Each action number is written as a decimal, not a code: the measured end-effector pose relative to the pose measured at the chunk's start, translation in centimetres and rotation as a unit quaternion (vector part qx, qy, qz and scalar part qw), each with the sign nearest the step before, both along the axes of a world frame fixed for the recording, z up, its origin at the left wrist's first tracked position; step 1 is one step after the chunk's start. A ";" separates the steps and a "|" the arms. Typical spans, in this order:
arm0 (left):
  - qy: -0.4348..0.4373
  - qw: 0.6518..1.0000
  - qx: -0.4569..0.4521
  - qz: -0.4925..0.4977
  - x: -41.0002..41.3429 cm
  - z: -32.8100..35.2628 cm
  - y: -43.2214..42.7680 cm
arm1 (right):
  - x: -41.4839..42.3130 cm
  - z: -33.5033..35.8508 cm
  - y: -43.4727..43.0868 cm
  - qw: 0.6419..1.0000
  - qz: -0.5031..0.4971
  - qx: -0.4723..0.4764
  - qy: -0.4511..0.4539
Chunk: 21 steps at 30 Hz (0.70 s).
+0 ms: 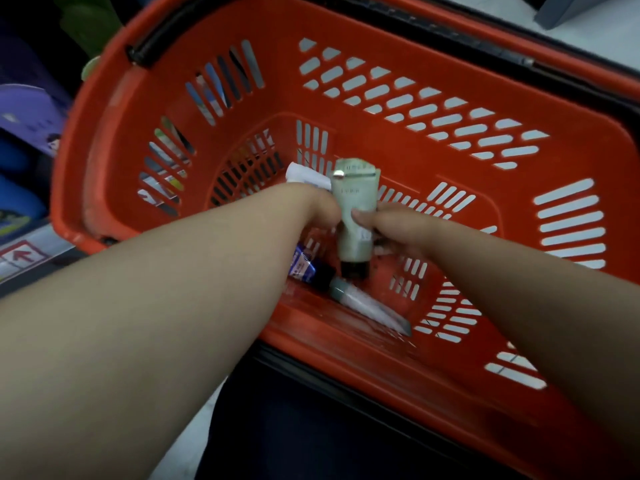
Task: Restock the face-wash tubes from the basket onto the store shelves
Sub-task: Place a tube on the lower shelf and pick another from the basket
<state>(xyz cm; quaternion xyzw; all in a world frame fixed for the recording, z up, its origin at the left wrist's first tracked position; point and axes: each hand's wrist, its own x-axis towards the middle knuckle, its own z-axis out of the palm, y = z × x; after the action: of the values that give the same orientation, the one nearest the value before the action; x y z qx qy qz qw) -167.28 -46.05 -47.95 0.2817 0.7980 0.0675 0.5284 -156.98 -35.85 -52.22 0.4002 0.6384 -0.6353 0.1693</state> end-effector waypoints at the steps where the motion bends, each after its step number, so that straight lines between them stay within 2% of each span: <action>1: -0.008 0.998 0.020 0.058 -0.3 0.1 -0.1 | -0.8 0.6 -0.5 0.997 -0.061 -0.037 0.020; 4: -0.061 0.971 0.057 0.226 -0.8 0.9 -0.8 | -2.4 2.2 -1.4 0.984 -0.154 -0.079 0.047; 7: -0.098 0.940 0.084 0.316 -0.5 2.8 -2.0 | -3.3 3.8 -2.5 0.986 -0.147 -0.050 0.051; 10: -0.131 0.909 0.125 0.375 -0.7 5.0 -3.4 | -4.3 6.5 -3.8 0.990 -0.120 -0.015 0.068; 14: -0.157 0.865 0.184 0.439 -2.0 7.7 -5.4 | -5.7 10.1 -4.9 0.988 -0.105 -0.014 0.109; 21: -0.168 0.825 0.256 0.475 -3.0 12.1 -9.3 | -7.6 15.5 -7.3 0.982 -0.084 -0.003 0.169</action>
<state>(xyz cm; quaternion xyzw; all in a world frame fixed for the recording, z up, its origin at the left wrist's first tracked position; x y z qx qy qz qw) -170.33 -55.38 -35.88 -0.0224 0.6864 0.5579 0.4659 -164.55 -43.18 -36.67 0.3384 0.6203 -0.7076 0.0061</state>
